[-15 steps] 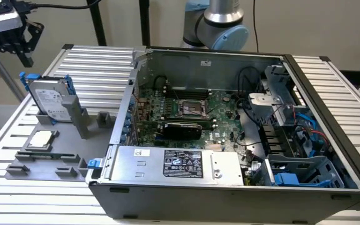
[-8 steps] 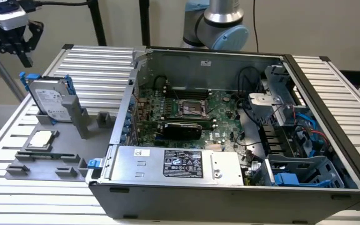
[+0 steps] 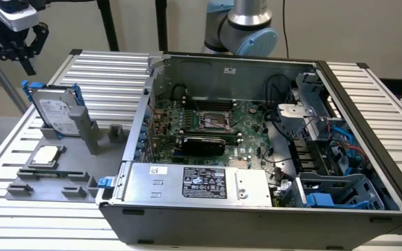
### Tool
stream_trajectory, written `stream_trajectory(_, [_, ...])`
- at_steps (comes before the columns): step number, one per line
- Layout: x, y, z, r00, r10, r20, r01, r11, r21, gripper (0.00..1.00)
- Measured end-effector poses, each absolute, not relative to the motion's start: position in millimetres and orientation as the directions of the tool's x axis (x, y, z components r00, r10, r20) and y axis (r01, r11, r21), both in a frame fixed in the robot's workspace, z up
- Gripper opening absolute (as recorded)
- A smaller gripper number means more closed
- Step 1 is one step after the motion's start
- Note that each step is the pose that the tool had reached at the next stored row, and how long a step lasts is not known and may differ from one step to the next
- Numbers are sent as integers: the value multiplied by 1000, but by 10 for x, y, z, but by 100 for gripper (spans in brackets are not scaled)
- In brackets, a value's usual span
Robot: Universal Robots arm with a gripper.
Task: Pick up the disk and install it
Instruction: 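Pick up the disk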
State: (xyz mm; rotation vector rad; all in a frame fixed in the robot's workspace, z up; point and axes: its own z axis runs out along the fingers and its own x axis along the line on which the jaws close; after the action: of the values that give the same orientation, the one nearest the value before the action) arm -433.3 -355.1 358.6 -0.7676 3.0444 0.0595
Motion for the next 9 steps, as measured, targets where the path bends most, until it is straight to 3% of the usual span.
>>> stream_trajectory(9, [-4333, -3551, 3586, -792, -611, -14, -611, 791, 34, 0])
